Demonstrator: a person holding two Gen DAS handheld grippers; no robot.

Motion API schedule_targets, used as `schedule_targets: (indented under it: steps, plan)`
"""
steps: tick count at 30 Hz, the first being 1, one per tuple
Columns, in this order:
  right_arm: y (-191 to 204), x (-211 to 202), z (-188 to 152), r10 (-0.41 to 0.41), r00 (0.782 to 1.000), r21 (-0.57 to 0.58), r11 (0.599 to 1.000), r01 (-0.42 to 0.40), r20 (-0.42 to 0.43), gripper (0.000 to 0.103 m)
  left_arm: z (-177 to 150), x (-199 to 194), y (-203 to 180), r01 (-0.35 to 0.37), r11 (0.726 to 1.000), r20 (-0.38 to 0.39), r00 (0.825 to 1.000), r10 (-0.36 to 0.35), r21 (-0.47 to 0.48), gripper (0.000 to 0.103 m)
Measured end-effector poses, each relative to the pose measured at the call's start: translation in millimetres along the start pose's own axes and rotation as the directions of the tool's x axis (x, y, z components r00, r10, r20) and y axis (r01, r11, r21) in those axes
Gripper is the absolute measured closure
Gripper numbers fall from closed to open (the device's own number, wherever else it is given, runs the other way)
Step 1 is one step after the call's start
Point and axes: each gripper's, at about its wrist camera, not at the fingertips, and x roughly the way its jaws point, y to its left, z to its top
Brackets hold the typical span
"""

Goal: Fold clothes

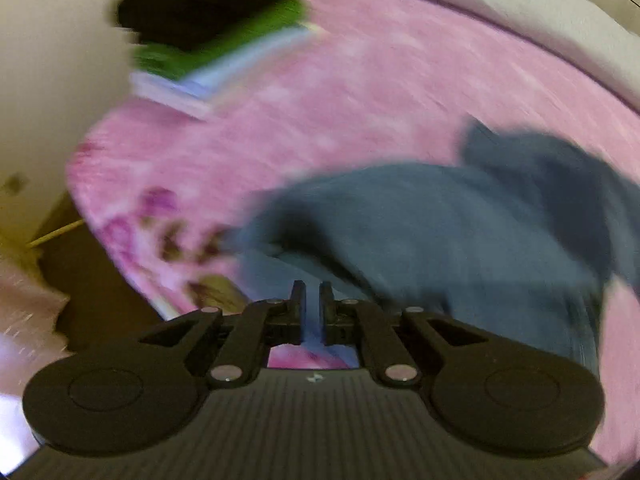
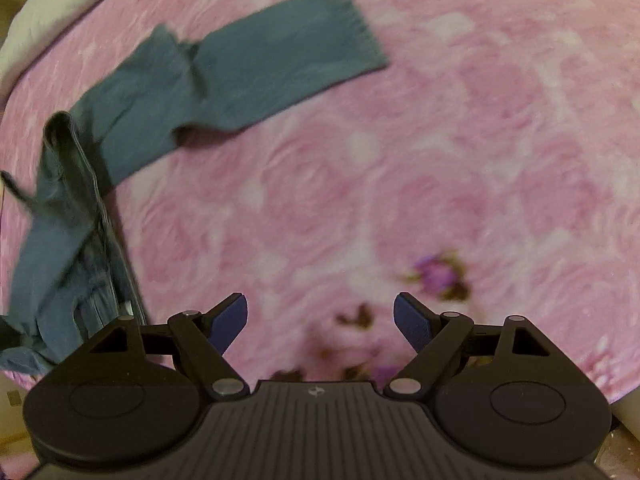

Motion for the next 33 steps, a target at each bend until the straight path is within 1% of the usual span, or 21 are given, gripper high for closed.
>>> schedule_targets:
  steps: [1,2,4,6,9,11,12,13,14,17,19,21,22,24,25,26,27,30,32,33]
  plan:
    - [6,4,-3,0.003,1.000,-0.002,1.000,-0.003,-0.010,0.020,-6,0,-7,0.028,0.999,-0.009,1.000,-0.028,0.026,0.096]
    - [12,8,-5,0.011,1.000,0.000,1.000,-0.011,-0.019,0.020,-12,0,-12,0.072,0.996,-0.021,0.997,-0.071,0.050,0.095]
    - [23,15,-8,0.042,0.999,0.013,0.999,-0.042,-0.033,0.020,-22,-4,-23,0.116,0.990,-0.033,0.993,-0.113,0.084,0.094]
    - [34,17,-11,0.092,0.995,0.021,0.996,-0.092,-0.033,0.020,-24,-2,-36,0.169,0.975,-0.045,0.985,-0.164,0.147,0.084]
    - [49,22,-17,0.194,0.980,0.001,0.981,-0.194,-0.040,0.020,-25,-1,-57,0.157,0.958,-0.040,0.988,-0.152,0.241,0.082]
    - [57,29,-21,0.264,0.963,-0.016,0.964,-0.265,-0.058,0.021,-24,0,-64,0.159,0.951,-0.019,0.987,-0.160,0.265,0.080]
    - [60,35,-24,0.295,0.953,-0.019,0.955,-0.297,-0.070,0.021,-25,1,-66,0.159,0.949,-0.010,0.987,-0.163,0.271,0.076]
    - [62,43,-26,0.324,0.942,-0.019,0.945,-0.326,-0.084,0.023,-25,2,-67,0.160,0.947,0.000,0.986,-0.166,0.277,0.074]
    - [63,49,-29,0.346,0.934,-0.013,0.937,-0.348,-0.094,0.024,-25,3,-69,0.160,0.946,0.009,0.986,-0.169,0.283,0.073]
    - [68,65,-39,0.396,0.912,0.028,0.918,-0.396,-0.111,0.025,-23,9,-69,0.150,0.937,0.000,0.987,-0.158,0.316,0.073]
    - [71,72,-48,0.426,0.899,0.071,0.905,-0.420,-0.105,0.025,-17,17,-63,0.152,0.929,-0.003,0.987,-0.161,0.336,0.071]
    - [75,79,-57,0.450,0.889,0.115,0.891,-0.440,-0.084,0.025,-12,27,-57,0.138,0.914,-0.005,0.989,-0.147,0.381,0.069]
    - [78,83,-62,0.457,0.887,0.137,0.885,-0.445,-0.071,0.025,-11,32,-55,0.127,0.902,-0.003,0.990,-0.138,0.413,0.069]
    - [84,91,-71,0.463,0.885,0.177,0.876,-0.449,-0.046,0.025,-10,42,-52,0.097,0.862,0.020,0.992,-0.124,0.497,0.067]
    - [88,96,-76,0.461,0.887,0.198,0.872,-0.447,-0.029,0.025,-10,46,-50,0.096,0.838,0.027,0.991,-0.130,0.537,0.066]
    - [92,101,-81,0.455,0.891,0.221,0.869,-0.442,-0.008,0.025,-10,51,-49,0.094,0.812,0.032,0.990,-0.138,0.576,0.063]
    - [97,106,-86,0.447,0.894,0.243,0.866,-0.437,0.014,0.025,-11,57,-48,0.093,0.782,0.038,0.988,-0.147,0.616,0.062]
    - [107,115,-98,0.425,0.901,0.293,0.853,-0.432,0.090,0.024,-15,78,-51,0.065,0.681,0.064,0.985,-0.162,0.730,0.062]
    - [113,117,-103,0.417,0.899,0.303,0.847,-0.437,0.130,0.025,-19,88,-51,0.071,0.639,0.059,0.982,-0.179,0.766,0.062]
    - [115,117,-107,0.415,0.899,0.307,0.845,-0.438,0.143,0.027,-21,93,-51,0.074,0.618,0.055,0.981,-0.188,0.783,0.061]
